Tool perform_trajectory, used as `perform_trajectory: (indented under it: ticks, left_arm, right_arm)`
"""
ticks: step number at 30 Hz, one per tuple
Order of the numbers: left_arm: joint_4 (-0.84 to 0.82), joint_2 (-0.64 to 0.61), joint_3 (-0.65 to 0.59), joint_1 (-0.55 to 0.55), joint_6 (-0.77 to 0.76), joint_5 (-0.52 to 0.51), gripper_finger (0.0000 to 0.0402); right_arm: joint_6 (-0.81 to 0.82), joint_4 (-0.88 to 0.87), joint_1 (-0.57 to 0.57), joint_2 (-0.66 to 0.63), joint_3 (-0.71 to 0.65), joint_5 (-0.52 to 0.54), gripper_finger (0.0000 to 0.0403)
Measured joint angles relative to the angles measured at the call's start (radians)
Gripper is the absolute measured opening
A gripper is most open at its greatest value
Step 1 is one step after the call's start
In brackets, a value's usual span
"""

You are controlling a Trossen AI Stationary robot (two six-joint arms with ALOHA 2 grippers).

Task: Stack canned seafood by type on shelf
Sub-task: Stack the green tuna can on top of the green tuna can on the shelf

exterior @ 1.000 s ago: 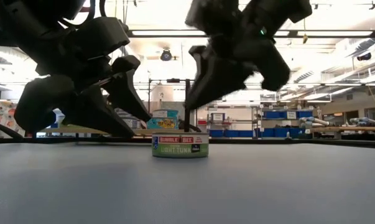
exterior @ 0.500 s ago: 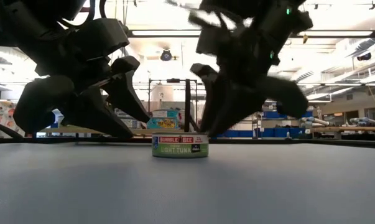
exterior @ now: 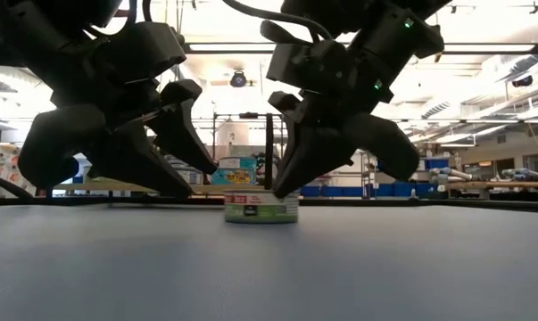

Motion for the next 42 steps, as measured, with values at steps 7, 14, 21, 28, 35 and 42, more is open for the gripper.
perform_trajectory:
  ticks: [7,14,21,28,35,42]
  left_arm:
    - [-0.001,0.0,0.0,0.0,0.005,-0.041,0.0243]
    - [-0.004,0.0,0.0,0.0,0.009,-0.088,0.0244]
    - [0.001,0.0,0.0,-0.001,0.011,-0.091,0.0244]
    - [0.02,0.0,0.0,-0.001,0.011,-0.114,0.0244]
    - [0.023,0.0,0.0,0.0,0.0,-0.073,0.0243]
    - [0.012,0.0,0.0,0.046,-0.098,-0.13,0.0149]
  right_arm:
    - [0.156,0.014,-0.017,0.006,0.029,-0.084,0.0003]
    - [0.337,0.026,-0.035,0.007,0.062,-0.114,0.0002]
    - [0.473,0.051,-0.041,0.007,0.102,-0.122,0.0001]
    - [0.545,0.07,-0.046,0.006,0.133,-0.143,0.0]
    - [0.42,-0.1,-0.024,0.006,0.133,-0.1,0.0032]
    - [0.398,-0.221,0.012,0.005,0.133,0.03,0.0074]
